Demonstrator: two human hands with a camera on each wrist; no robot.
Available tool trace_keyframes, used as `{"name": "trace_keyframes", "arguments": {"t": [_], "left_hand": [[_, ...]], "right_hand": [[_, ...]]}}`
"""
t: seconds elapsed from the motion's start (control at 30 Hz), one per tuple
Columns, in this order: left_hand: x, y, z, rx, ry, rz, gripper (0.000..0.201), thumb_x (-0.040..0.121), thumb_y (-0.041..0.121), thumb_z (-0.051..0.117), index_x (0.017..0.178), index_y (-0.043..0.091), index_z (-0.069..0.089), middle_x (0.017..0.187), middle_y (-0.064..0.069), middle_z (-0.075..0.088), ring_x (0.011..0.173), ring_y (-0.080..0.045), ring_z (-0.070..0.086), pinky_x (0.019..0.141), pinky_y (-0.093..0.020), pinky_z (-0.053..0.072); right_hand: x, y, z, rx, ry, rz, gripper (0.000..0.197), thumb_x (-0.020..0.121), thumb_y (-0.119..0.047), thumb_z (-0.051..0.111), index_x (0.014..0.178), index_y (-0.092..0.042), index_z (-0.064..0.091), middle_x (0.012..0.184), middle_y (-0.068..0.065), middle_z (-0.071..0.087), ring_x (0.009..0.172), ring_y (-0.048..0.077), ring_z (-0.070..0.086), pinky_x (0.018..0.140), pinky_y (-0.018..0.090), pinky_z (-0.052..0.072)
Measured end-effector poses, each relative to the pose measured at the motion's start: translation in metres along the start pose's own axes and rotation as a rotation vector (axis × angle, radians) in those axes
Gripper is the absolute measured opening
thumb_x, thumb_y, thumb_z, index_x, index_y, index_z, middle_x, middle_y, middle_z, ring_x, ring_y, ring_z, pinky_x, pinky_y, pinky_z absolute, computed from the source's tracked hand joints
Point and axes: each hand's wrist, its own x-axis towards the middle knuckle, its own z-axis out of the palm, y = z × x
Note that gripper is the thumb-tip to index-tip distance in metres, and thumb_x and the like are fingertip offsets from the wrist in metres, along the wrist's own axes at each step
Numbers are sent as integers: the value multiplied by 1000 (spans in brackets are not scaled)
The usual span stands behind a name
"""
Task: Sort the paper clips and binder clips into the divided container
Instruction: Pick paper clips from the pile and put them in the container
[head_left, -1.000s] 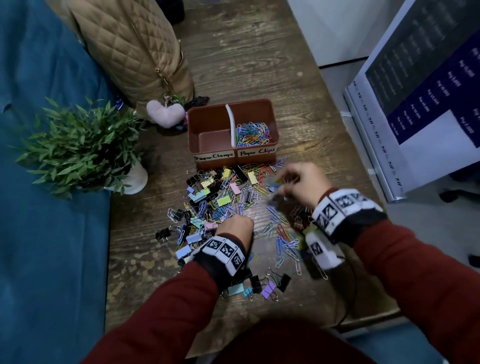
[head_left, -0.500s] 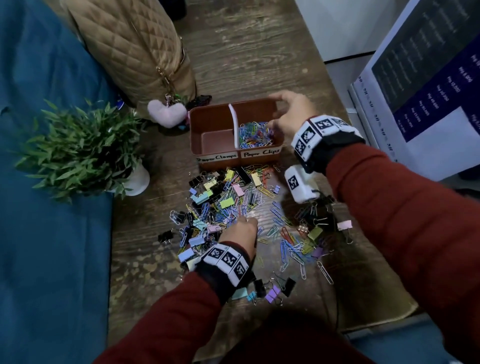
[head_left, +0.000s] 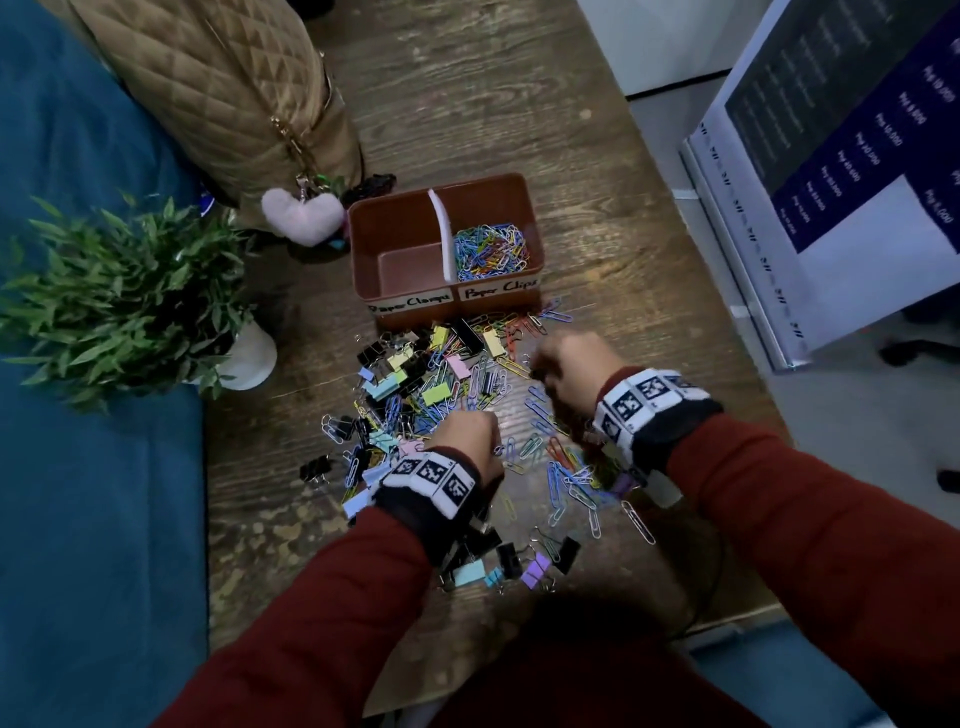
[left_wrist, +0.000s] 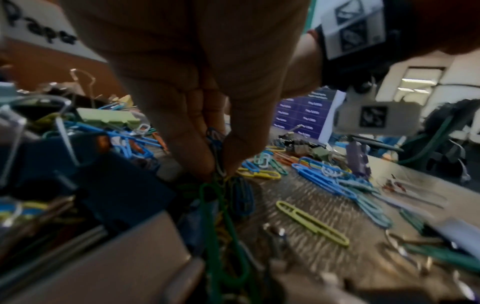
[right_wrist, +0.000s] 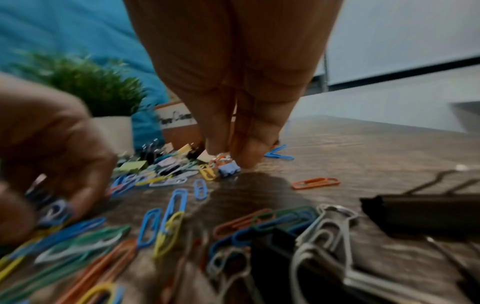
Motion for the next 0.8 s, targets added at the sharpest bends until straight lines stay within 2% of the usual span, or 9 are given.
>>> {"name": "trace_keyframes", "arguments": {"t": [0.1,0.2,0.33,0.43,0.5,0.67,0.77,0.8], "left_hand": [[-2,-7,-5,-142,31,-54,14,77,9,69,89,13,64,91,-2,64,86,-19,61,80,-29,54],[-6,-16,-14,-261,123,-79,11,77,6,69,80,15,62,80,2,61,77,-16,59,71,-24,50],[-7,-28,-32,-339,211,-100,12,79,8,69,83,17,63,83,5,60,78,-12,57,72,-22,48],[-7,-33,-42,-336,271,-101,13,77,9,71,84,17,63,80,5,60,76,-13,56,74,-27,52],[-7,-33,-45,-344,284,-99,15,77,9,72,86,17,64,77,6,57,74,-13,55,72,-26,50],[-5,-26,-51,-368,314,-84,12,77,10,71,86,15,65,75,6,59,71,-13,58,66,-23,46],[0,-16,-67,-379,358,-48,12,75,10,73,82,17,65,73,6,60,67,-9,57,62,-21,47],[3,-12,-75,-395,372,-30,12,76,10,73,81,17,65,74,7,61,63,-5,57,58,-18,48]], "right_hand": [[-10,-6,13,-162,-137,-49,35,81,2,53,112,-12,60,112,12,60,102,31,59,88,37,50],[-30,-1,24,-211,-190,-147,42,80,-5,61,121,-12,54,116,9,49,107,29,55,91,35,48],[-52,8,36,-343,-348,-258,92,65,-33,81,141,-16,31,130,6,36,118,25,40,102,40,40],[-59,13,37,-447,-361,-301,103,63,-30,82,145,-15,21,137,8,32,123,26,37,106,38,36],[-61,12,38,-470,-331,-315,98,67,-26,79,145,-14,20,136,8,33,120,26,39,104,38,37],[-60,-9,46,-421,-243,-344,62,85,-8,56,140,-16,30,122,13,44,110,30,48,92,44,46],[-63,-20,54,-385,-245,-301,49,87,1,51,132,-11,38,120,15,41,109,33,46,86,48,49],[-66,-22,57,-367,-243,-283,46,86,4,50,129,-10,40,120,15,40,109,32,46,85,48,49]]}}
